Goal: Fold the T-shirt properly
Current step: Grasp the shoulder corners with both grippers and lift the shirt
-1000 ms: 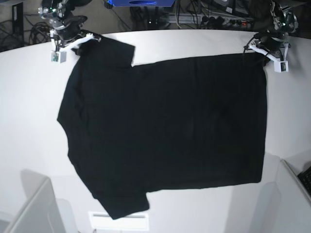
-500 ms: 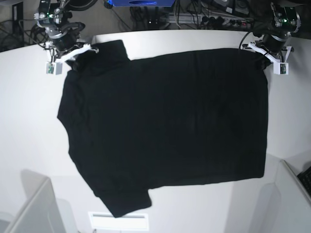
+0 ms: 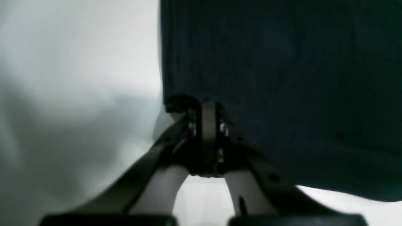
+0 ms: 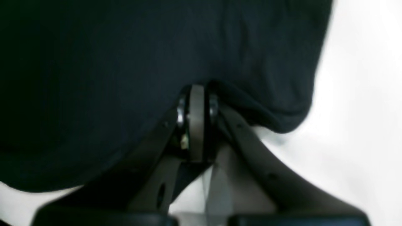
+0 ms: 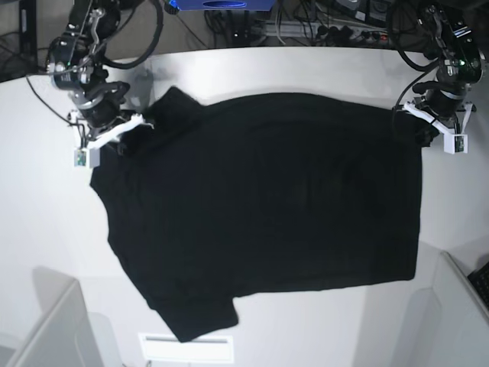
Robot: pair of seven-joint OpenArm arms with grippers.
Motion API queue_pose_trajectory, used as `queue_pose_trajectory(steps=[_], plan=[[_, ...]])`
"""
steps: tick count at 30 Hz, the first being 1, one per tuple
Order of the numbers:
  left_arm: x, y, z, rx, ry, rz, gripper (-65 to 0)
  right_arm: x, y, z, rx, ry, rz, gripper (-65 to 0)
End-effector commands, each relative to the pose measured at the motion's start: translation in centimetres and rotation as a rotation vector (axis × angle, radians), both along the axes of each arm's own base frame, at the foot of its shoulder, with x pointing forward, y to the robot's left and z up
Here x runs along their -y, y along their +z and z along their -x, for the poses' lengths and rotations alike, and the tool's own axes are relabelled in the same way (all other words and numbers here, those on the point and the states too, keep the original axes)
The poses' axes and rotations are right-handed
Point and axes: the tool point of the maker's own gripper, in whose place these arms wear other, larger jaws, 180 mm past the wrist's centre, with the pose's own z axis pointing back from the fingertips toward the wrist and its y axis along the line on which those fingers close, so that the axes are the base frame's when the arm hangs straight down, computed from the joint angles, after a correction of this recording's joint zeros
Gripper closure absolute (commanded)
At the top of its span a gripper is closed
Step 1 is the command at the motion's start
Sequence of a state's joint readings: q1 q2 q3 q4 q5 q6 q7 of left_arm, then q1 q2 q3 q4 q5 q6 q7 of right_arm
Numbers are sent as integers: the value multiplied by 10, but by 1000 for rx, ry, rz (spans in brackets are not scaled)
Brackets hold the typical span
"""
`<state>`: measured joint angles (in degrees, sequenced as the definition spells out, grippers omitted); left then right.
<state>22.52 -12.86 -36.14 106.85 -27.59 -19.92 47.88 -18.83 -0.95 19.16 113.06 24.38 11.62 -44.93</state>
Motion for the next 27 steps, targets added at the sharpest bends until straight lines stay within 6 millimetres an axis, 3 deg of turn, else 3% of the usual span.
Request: queue_pose_trajectory(steps=[1, 10, 19, 27], plan=[[-4, 13, -10, 43, -11, -31, 0, 2, 12, -11, 46, 2, 5, 0], [-16, 28, -35, 80, 3, -129, 0, -1, 17, -60, 55, 22, -26, 0], [-32, 5, -49, 38, 59, -99, 0, 1, 7, -98, 40, 15, -70, 0], [-36, 13, -65, 71, 69, -88, 0, -2, 1, -121, 23, 12, -105, 0]])
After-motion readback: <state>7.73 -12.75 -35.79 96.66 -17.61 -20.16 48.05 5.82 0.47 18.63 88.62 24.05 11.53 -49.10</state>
